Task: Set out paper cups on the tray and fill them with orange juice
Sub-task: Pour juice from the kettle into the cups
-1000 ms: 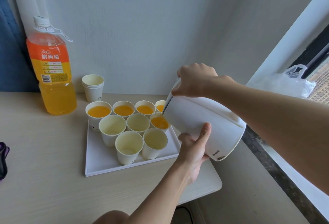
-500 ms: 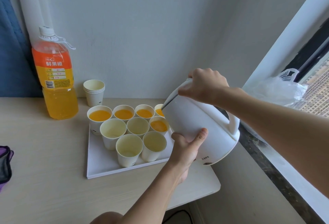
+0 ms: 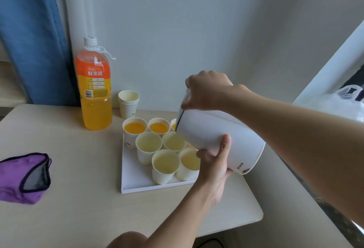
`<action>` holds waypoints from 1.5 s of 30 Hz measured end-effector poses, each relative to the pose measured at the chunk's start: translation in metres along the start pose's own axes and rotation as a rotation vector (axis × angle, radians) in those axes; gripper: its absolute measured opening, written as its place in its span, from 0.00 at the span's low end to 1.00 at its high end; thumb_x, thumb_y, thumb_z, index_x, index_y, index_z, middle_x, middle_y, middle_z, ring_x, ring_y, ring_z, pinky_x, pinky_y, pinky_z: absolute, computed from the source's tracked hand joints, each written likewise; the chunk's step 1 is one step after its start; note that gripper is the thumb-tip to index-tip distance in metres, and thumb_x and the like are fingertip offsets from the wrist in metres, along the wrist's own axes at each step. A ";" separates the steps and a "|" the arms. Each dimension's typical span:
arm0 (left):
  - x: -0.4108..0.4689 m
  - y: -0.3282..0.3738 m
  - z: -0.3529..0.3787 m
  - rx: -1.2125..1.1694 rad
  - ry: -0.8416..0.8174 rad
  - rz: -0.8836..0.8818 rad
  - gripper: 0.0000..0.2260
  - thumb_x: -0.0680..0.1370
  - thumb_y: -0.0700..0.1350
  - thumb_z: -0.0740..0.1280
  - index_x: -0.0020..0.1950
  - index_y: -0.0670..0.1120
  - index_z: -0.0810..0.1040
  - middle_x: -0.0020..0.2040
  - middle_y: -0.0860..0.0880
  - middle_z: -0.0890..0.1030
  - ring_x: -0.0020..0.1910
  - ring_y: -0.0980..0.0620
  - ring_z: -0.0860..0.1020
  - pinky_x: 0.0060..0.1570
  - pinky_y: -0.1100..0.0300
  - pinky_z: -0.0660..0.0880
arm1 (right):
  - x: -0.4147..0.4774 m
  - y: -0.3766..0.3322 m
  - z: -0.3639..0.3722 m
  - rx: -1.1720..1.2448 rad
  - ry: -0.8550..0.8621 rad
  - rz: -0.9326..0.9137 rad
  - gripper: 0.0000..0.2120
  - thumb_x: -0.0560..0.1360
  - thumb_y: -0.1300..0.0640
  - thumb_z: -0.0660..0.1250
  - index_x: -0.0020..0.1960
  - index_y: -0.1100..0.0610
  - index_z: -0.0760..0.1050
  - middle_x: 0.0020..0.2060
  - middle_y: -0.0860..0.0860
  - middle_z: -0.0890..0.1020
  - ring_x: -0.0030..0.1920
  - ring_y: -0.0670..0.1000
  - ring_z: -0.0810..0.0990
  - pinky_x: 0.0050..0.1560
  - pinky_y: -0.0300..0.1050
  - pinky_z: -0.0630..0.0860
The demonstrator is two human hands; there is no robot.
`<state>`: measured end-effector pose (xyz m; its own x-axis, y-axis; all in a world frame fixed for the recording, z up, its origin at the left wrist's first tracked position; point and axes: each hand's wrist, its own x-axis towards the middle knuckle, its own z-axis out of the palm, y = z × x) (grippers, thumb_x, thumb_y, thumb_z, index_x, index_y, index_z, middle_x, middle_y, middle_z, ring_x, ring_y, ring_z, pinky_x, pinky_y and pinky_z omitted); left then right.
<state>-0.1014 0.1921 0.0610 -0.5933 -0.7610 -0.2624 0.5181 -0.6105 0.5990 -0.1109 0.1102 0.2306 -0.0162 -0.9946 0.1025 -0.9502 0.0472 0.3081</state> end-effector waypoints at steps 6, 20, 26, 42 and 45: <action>0.000 0.004 0.002 -0.052 -0.005 -0.001 0.61 0.46 0.70 0.83 0.72 0.46 0.66 0.69 0.44 0.78 0.67 0.45 0.79 0.55 0.43 0.83 | 0.007 -0.006 0.001 -0.052 -0.014 -0.022 0.14 0.71 0.46 0.67 0.38 0.56 0.68 0.34 0.52 0.73 0.31 0.50 0.68 0.30 0.41 0.62; 0.007 0.002 0.002 -0.104 -0.014 -0.002 0.56 0.52 0.68 0.83 0.72 0.48 0.65 0.70 0.43 0.76 0.67 0.44 0.78 0.60 0.38 0.79 | 0.014 -0.015 0.004 -0.131 0.008 -0.083 0.16 0.72 0.44 0.68 0.38 0.55 0.67 0.33 0.51 0.72 0.30 0.50 0.67 0.29 0.40 0.60; 0.007 0.002 0.002 -0.103 -0.007 -0.019 0.45 0.65 0.63 0.81 0.73 0.46 0.66 0.69 0.42 0.77 0.67 0.43 0.79 0.62 0.38 0.79 | 0.015 -0.018 0.004 -0.150 0.021 -0.106 0.18 0.72 0.44 0.69 0.35 0.54 0.65 0.33 0.51 0.71 0.30 0.49 0.66 0.29 0.40 0.60; 0.013 -0.004 0.000 -0.128 -0.057 0.017 0.33 0.75 0.56 0.75 0.74 0.44 0.69 0.66 0.39 0.80 0.66 0.40 0.80 0.60 0.37 0.79 | 0.018 -0.023 0.008 -0.194 0.007 -0.164 0.16 0.72 0.43 0.70 0.44 0.55 0.72 0.32 0.50 0.71 0.37 0.54 0.73 0.28 0.40 0.60; 0.012 -0.005 0.001 -0.125 -0.055 0.020 0.31 0.76 0.56 0.74 0.74 0.42 0.70 0.66 0.37 0.80 0.67 0.39 0.79 0.59 0.38 0.80 | 0.018 -0.023 0.009 -0.198 0.005 -0.168 0.16 0.72 0.42 0.70 0.44 0.55 0.71 0.32 0.50 0.71 0.38 0.54 0.74 0.28 0.40 0.60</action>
<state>-0.1116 0.1858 0.0555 -0.6136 -0.7619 -0.2073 0.6006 -0.6208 0.5039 -0.0920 0.0901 0.2168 0.1387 -0.9896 0.0383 -0.8600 -0.1012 0.5002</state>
